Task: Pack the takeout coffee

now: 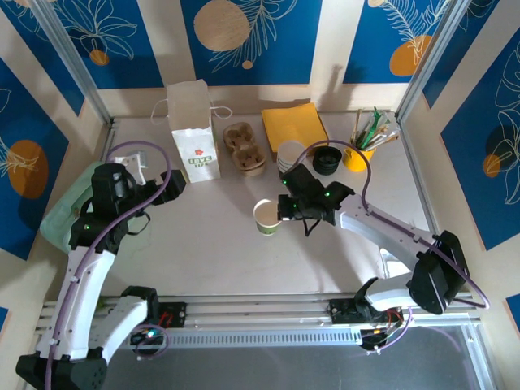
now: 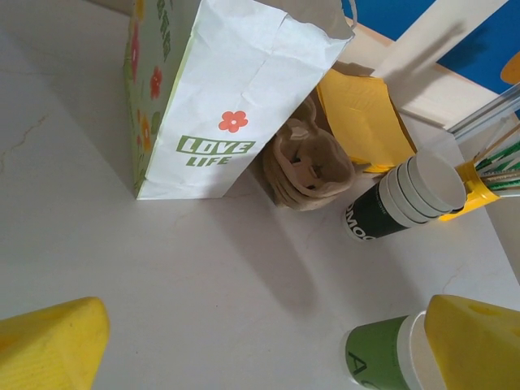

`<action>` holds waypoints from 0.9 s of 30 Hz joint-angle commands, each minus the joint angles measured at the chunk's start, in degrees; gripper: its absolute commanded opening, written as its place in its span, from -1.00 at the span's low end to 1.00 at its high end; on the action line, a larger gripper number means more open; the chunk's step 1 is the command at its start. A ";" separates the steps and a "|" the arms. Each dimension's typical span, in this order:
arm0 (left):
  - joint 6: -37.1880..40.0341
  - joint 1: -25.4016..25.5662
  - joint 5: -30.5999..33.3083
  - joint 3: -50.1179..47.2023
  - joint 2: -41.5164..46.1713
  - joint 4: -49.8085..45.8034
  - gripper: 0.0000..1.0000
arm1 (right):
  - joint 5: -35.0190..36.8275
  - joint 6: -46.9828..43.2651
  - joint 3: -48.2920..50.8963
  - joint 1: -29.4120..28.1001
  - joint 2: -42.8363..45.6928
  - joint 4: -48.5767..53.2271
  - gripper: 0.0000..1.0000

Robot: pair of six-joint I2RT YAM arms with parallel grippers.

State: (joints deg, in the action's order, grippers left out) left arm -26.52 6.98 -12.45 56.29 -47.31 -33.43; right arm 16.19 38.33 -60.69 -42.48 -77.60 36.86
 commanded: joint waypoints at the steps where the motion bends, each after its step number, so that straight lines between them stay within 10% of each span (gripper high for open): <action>1: -0.29 -0.13 -0.92 -0.48 0.73 1.17 0.99 | -0.81 1.45 0.84 -1.09 -1.19 -1.69 -1.00; 17: -0.37 -0.17 -0.65 -0.48 1.23 0.89 0.99 | 0.03 1.92 -2.29 -2.59 -5.72 1.61 -0.92; 27: -0.55 -0.18 -0.82 -0.75 1.34 1.10 0.99 | 0.42 2.81 -4.75 -2.70 -4.69 4.34 -0.46</action>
State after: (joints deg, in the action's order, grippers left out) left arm -26.74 6.98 -12.43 56.27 -46.76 -33.43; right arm 16.34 40.49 -63.13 -44.69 -83.20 38.98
